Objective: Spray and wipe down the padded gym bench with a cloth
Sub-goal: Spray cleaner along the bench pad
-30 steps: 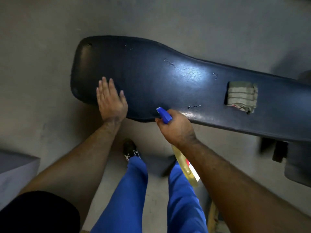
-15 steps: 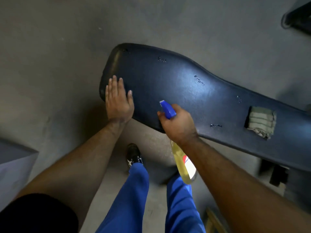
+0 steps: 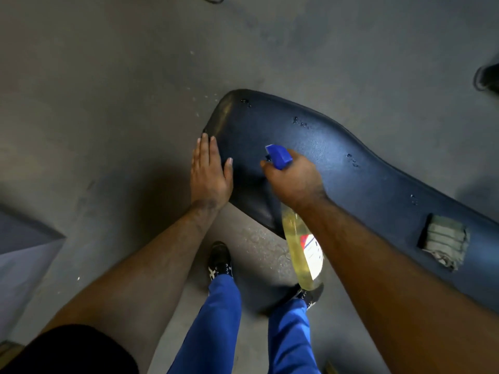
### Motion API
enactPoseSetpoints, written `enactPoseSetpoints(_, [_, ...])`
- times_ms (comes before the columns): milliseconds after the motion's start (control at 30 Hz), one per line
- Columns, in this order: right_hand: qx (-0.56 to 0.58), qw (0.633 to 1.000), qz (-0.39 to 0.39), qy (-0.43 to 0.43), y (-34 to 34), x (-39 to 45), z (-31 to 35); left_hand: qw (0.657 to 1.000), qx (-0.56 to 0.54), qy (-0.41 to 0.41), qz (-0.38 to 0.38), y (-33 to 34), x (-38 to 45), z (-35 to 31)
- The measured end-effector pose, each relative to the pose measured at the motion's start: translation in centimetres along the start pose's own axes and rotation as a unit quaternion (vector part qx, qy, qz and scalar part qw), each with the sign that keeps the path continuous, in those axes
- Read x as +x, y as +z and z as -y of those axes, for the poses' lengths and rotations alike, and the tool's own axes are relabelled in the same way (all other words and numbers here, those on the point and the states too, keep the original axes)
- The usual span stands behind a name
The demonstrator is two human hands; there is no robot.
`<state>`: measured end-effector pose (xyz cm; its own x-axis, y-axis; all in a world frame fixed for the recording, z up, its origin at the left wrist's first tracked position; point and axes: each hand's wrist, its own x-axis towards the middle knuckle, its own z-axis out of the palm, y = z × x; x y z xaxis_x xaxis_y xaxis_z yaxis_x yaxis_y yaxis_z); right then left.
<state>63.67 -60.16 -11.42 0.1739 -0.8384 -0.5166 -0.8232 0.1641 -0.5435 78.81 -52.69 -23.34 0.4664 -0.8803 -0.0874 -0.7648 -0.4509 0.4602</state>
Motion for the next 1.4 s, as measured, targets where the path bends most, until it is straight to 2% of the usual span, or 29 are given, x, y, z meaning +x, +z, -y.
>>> enactPoseSetpoints(133, [-0.023,0.998,0.031,-0.041,1.1,2.1,4.2,0.999,-0.037,-0.013,-0.002,0.1,-0.7,1.1])
enactPoseSetpoints(300, [-0.040,0.999,0.021,-0.017,2.8,3.8,6.2,0.999,-0.033,-0.004,0.002,0.7,-0.7,1.0])
enactPoseSetpoints(567, [0.005,1.000,0.007,-0.014,2.9,-0.3,3.0,1.000,-0.024,0.002,0.016,-0.3,-1.0,0.2])
enactPoseSetpoints(867, [-0.030,0.999,0.022,0.036,5.6,-4.4,-2.5,0.999,-0.009,0.010,0.030,-0.5,-1.7,0.2])
enactPoseSetpoints(1033, [0.067,0.997,-0.016,0.042,5.2,-5.6,-3.0,0.999,-0.021,0.000,0.043,-1.7,-2.0,-1.0])
enactPoseSetpoints(1167, [0.125,0.990,-0.054,0.031,3.1,-7.3,-2.8,0.997,-0.032,0.037,0.062,-3.7,-3.1,-3.1])
enactPoseSetpoints(1400, [0.226,0.972,-0.059,0.015,-2.0,-11.3,-4.3,0.987,-0.067,0.082,0.123,-6.4,-5.7,-7.5])
